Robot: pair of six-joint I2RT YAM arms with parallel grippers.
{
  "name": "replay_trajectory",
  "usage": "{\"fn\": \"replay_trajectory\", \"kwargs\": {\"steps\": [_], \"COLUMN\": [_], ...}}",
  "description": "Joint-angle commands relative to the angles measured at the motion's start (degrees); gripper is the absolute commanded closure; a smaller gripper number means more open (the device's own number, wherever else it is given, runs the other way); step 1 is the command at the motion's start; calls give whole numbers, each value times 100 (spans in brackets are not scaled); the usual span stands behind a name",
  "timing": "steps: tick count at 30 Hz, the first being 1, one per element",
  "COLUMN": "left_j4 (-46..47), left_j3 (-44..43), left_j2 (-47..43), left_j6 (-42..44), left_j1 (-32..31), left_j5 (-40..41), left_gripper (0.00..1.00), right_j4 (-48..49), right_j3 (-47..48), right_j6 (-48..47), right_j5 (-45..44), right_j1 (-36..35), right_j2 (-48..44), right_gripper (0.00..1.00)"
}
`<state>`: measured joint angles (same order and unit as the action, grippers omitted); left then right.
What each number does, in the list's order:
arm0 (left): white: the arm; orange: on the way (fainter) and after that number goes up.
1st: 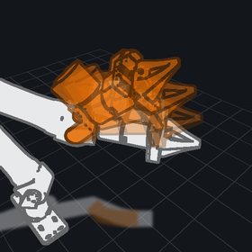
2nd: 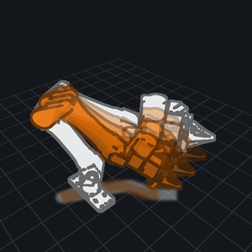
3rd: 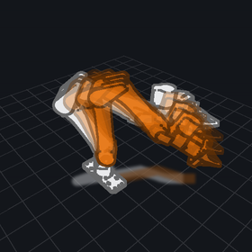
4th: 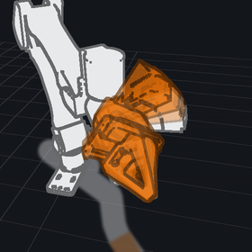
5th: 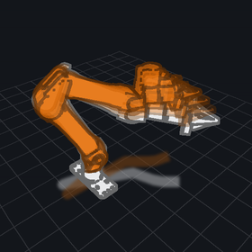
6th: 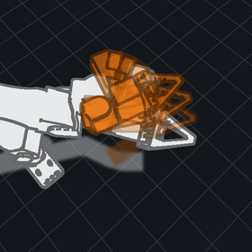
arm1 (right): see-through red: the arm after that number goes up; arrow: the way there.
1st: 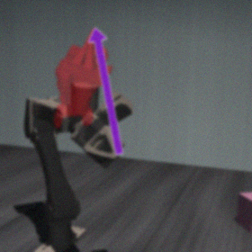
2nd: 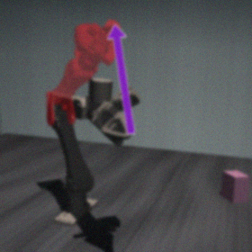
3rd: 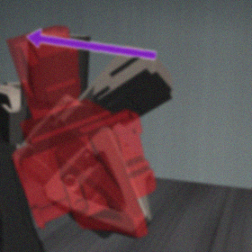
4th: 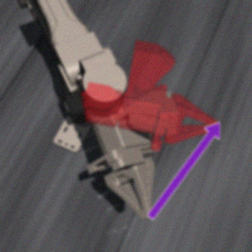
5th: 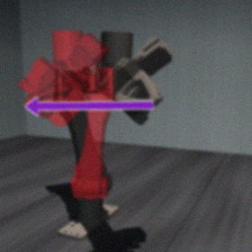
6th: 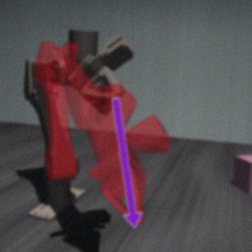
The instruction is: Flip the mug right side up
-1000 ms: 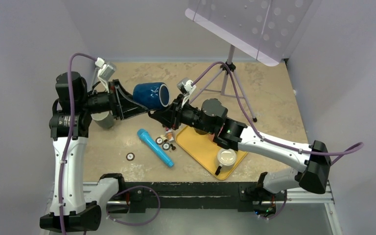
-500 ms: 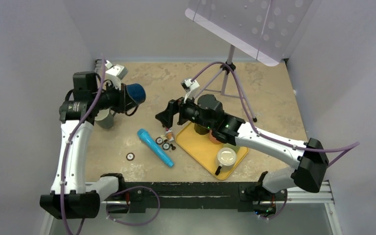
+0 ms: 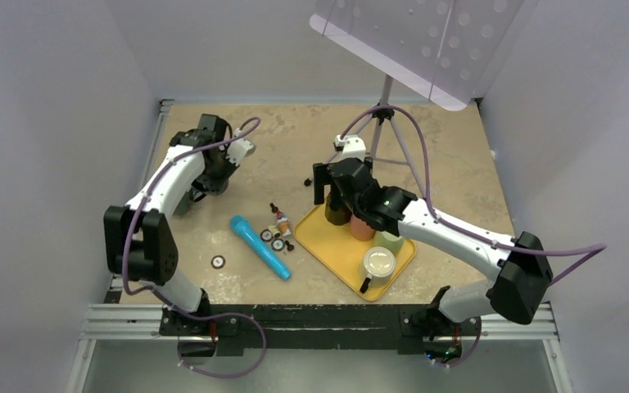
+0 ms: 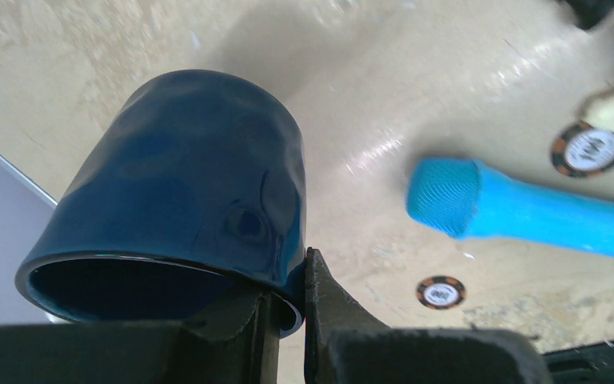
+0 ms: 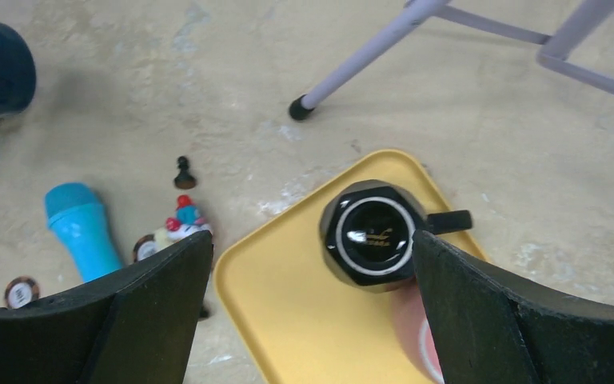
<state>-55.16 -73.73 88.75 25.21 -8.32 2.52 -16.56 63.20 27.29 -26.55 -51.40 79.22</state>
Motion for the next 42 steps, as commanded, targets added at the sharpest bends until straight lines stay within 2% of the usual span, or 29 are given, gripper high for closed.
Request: {"fn": "replay_trajectory", "kwargs": {"steps": [1,7,15,18,22,29,34,42], "left_j4": [-181,-1173,-1406,-1395,-1378,-1441,-1392,-1414], "left_j3": [-1162,-2071,-2324,-2344,-2364,-2352,-2216,-1845], "left_j2": [781,1781,2453,2523,2430,2050,1435,785], "left_j6": [429,524,692,700,716,710,652,740], "left_j1": [-30,-27,-30,-30,-21,-21,-25,-21], "left_j5": [543,212,26,-65,-211,-353,-479,-701], "left_gripper": [100,100,100,90,68,55,53,52], "right_j4": [65,-11,-206,-200,-201,-232,-164,-499], "right_j3": [-110,86,649,728,724,667,568,699], "right_j6": [-80,-144,-158,-162,-217,-340,-409,-488], "right_j5": [-340,-89,209,493,776,1604,2263,2632], "right_j1": [266,710,1178,1330,1400,1396,1307,520], "right_j2": [-190,136,835,1063,1252,1536,1638,1588], "right_gripper": [2,2,3,8,14,30,48,52]}}
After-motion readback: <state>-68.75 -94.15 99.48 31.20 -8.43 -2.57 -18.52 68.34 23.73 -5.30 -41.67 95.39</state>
